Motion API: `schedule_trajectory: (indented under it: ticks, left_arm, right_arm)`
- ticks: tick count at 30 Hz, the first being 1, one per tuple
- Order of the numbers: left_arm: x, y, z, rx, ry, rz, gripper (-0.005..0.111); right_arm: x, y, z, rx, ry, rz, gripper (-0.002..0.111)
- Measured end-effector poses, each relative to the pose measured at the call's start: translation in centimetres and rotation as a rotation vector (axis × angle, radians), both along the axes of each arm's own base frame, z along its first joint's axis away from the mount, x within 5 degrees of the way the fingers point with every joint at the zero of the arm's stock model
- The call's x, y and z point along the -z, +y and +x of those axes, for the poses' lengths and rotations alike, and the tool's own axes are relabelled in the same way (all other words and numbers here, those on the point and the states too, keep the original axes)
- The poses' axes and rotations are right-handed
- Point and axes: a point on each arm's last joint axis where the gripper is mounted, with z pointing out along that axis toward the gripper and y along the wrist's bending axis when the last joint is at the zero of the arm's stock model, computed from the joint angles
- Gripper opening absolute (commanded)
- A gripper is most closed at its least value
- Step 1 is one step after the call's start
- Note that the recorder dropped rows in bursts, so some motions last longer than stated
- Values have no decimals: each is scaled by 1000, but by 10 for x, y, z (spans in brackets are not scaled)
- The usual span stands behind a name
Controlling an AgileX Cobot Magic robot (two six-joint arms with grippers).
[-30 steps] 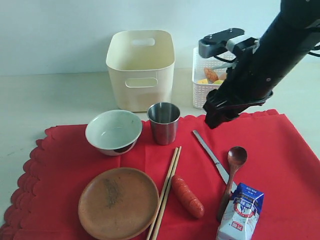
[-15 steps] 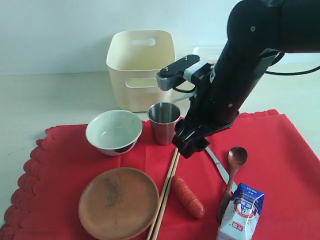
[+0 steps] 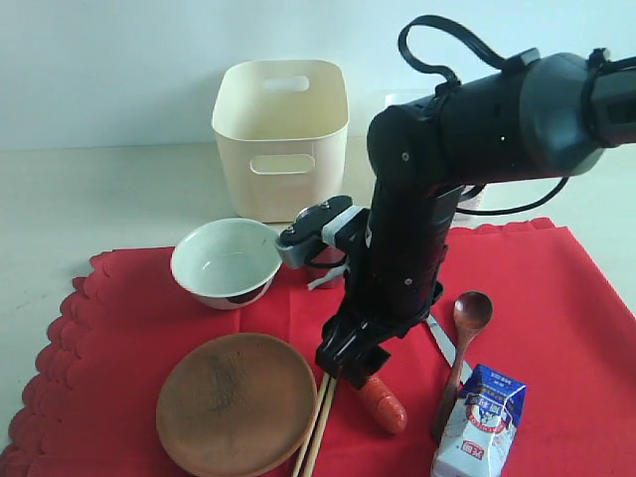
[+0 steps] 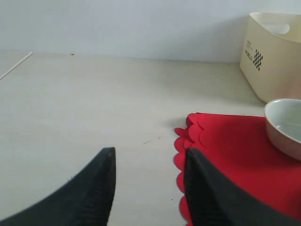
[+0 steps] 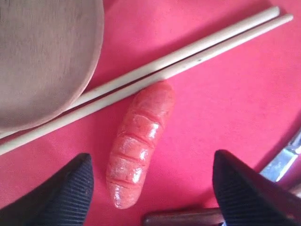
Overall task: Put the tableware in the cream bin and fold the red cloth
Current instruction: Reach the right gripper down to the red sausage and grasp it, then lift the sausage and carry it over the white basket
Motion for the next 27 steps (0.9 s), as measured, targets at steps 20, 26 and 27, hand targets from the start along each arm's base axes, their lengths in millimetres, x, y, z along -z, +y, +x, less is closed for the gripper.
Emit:
schedule_trajectory:
  ticks: [20,26,27]
  left_arm:
    - [0,0,0,0,0,0,45]
    - [0,0,0,0,0,0,45]
    - [0,0,0,0,0,0,45]
  right_arm:
    - [42,6,1,35,93,-38,64]
    - [45,6,1,37,101,-43,19]
    - [45,6,1,36,100,-44,11]
